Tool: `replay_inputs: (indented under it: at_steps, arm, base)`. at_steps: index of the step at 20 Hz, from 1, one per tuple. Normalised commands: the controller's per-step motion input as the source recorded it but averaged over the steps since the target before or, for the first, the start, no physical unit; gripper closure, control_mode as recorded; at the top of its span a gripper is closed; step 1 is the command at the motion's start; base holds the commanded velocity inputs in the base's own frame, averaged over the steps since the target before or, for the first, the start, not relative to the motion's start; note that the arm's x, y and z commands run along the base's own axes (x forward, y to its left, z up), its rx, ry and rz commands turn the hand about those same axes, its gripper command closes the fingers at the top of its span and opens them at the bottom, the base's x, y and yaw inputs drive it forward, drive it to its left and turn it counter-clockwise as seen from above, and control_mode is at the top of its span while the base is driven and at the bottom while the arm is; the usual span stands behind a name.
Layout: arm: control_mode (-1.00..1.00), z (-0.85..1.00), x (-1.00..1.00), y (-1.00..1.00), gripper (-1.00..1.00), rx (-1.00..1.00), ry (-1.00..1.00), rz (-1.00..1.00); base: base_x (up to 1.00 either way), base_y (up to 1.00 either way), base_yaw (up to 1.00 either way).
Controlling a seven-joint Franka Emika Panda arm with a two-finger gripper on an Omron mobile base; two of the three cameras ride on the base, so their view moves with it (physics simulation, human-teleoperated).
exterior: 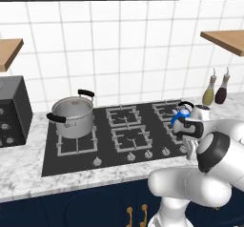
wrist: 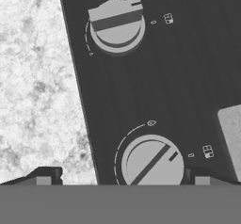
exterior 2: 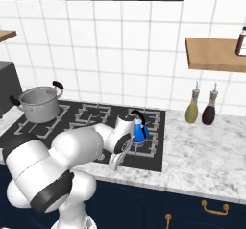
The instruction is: Pick the kettle from the counter and place it on a stove burner. Then turn the burner on.
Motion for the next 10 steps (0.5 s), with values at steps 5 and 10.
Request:
replay_inputs:
  at_steps: [5, 10]
  arm:
    - [-1.0, 0.3, -0.12, 0.14, -1.0, 0.0, -0.05, 0.12]
    - [-1.0, 0.47, -0.12, 0.12, -1.0, 0.0, -0.05, 0.11]
  base:
    - [0.0, 0.0, 0.0]
    - [0.0, 0.0, 0.0]
